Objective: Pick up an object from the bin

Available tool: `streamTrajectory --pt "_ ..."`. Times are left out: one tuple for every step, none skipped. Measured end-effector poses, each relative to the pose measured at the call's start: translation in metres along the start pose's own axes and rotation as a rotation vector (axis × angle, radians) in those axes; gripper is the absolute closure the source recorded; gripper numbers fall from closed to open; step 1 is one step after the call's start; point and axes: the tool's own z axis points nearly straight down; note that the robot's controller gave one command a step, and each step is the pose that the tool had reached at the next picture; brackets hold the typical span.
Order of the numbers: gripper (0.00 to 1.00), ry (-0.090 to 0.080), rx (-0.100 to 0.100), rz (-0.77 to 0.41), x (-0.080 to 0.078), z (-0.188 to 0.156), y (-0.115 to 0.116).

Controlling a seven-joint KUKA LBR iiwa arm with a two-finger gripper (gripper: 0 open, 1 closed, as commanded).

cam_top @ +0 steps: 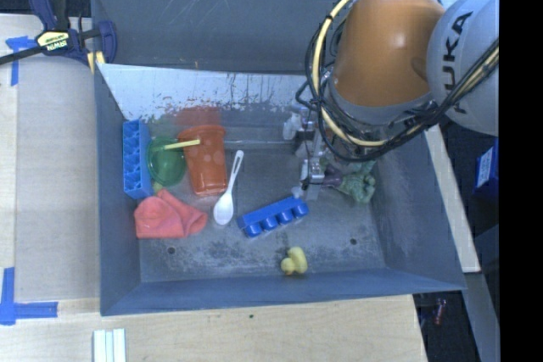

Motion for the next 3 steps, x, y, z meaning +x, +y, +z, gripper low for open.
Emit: streamTrajectory --pt "0.00 -0.008 0.000 0.001 -0.001 -0.005 0.000" --pt "0.00 -0.011 0.000 -0.063 0.043 0.072 -0.001" --pt "0.00 -0.017 0.000 -0.125 0.080 0.105 0.013"
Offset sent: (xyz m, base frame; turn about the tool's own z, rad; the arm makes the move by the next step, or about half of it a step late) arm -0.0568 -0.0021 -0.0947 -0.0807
